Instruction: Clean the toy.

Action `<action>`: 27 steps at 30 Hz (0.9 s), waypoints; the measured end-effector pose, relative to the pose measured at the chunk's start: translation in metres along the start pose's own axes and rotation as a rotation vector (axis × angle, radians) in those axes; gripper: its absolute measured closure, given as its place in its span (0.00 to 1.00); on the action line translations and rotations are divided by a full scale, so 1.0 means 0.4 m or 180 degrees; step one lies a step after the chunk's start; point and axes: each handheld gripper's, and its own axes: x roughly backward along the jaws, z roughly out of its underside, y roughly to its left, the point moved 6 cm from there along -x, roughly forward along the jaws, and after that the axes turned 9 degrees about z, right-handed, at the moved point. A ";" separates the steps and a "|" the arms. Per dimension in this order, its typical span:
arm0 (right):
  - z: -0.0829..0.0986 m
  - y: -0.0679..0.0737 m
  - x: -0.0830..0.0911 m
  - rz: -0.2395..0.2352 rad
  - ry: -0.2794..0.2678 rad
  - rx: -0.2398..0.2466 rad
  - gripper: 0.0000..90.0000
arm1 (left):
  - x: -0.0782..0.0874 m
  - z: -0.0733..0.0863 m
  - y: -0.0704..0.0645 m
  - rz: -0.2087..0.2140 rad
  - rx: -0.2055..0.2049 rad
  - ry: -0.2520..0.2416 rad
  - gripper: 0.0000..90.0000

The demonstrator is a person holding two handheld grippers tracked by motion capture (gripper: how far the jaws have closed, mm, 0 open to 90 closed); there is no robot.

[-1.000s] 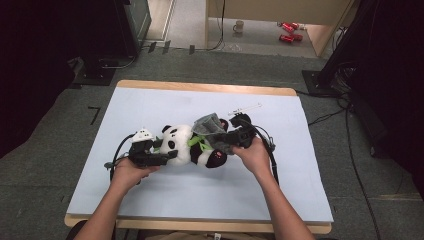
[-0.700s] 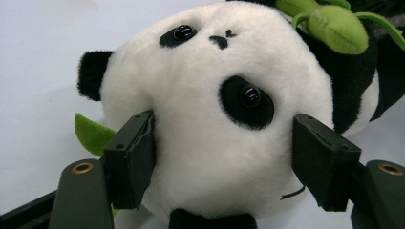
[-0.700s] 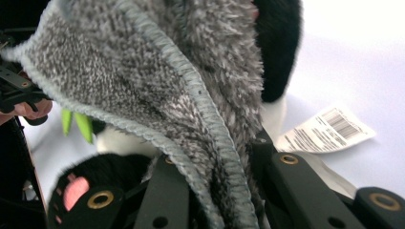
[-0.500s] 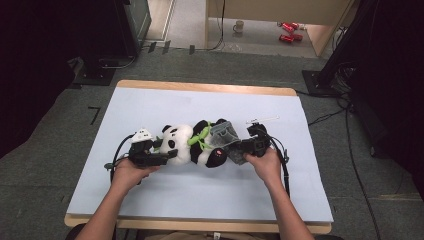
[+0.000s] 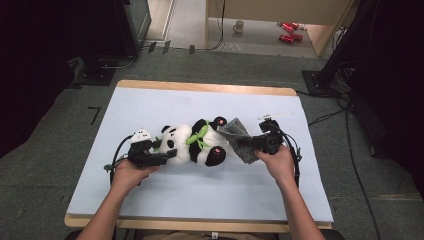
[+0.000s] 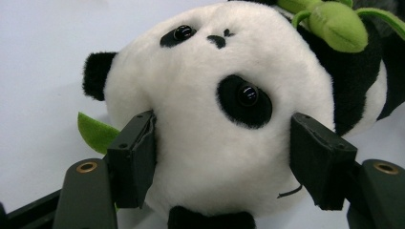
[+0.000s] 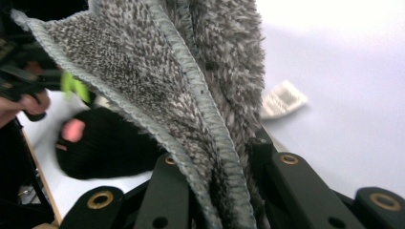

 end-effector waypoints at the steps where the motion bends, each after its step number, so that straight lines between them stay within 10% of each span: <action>1: -0.015 0.007 0.011 0.0012 -0.0041 0.0041 0.86 | 0.000 0.000 -0.001 -0.0007 -0.0010 0.0005 0.34; 17: -0.192 0.074 -0.032 0.0057 -0.0238 0.0101 0.86 | 0.002 -0.001 -0.014 -0.0097 0.0043 0.0154 0.40; 27: -0.191 0.065 -0.111 0.0213 -0.0098 0.0211 0.86 | 0.001 -0.004 -0.009 -0.0075 0.0204 0.0137 0.41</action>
